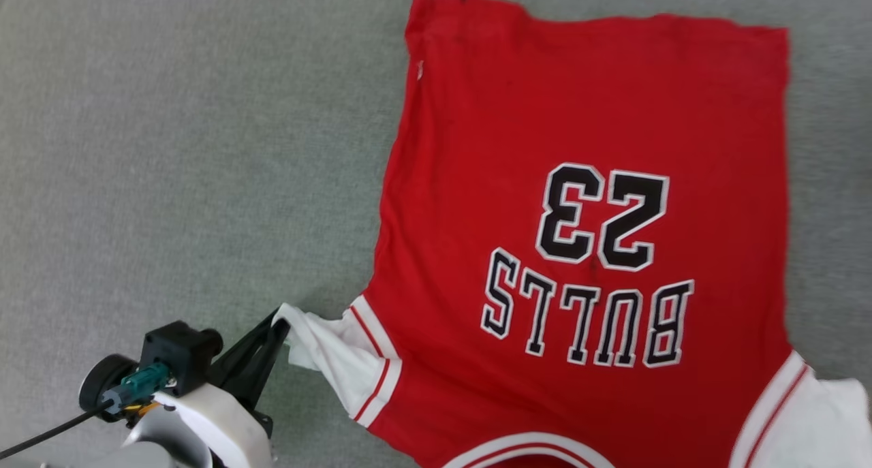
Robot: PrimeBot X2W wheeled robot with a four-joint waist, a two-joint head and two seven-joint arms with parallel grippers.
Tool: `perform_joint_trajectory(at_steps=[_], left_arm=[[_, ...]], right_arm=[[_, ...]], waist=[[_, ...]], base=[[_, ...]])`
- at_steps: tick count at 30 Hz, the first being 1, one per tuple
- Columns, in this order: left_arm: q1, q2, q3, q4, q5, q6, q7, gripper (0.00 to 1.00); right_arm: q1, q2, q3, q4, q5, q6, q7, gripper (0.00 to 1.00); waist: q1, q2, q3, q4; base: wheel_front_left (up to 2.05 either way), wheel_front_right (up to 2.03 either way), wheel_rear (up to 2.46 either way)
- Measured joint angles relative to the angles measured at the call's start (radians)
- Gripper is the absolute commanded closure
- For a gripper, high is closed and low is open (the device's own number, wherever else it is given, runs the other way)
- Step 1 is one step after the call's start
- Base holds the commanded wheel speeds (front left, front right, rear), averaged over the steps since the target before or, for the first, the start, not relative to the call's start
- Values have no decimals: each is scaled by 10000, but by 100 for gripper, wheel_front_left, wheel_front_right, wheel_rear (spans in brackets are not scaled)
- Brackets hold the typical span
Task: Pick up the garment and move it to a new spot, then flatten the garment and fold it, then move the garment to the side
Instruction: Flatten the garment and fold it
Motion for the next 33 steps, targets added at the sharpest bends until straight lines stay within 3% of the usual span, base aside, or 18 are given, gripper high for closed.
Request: perform_joint_trajectory(at_steps=[3,7,15,20,21,22,28,33], left_arm=[[-250,-134,17,-157,251,79,0,100],[-569,-339,6,-307,568,104,13,100],[-991,-617,-38,-577,1062,251,42,100],[-1104,-677,-75,-708,1229,351,71,100],[-1107,-692,-86,-713,1244,397,73,100],[-1108,-704,-102,-717,1262,431,77,100],[-992,-746,-163,-642,1262,537,121,100],[-714,-606,-167,-581,1112,639,107,100]], right_arm=[[-829,-44,339,602,-221,0,1402,0],[-1585,188,489,1262,-700,0,2278,0],[-1824,1045,416,2462,-1407,0,2228,0],[-1641,989,437,2527,-1413,-2,1812,0],[-1601,978,422,2522,-1365,-2,1724,12],[-1569,970,420,2518,-1319,-4,1605,100],[-1367,872,1026,2330,-1108,-4,717,100],[-1254,420,1701,1841,-522,0,-50,100]], waist=[[0,0,510,313],[0,0,1158,734],[0,0,2208,1446],[-2,0,2527,1715],[-4,0,2542,1729],[-3,0,2531,1721],[-2,0,2086,1568],[-2,0,1340,1323]], base=[[0,0,0],[0,0,0],[0,0,0],[0,0,0],[0,0,0],[0,0,0],[0,0,0],[0,0,0]])
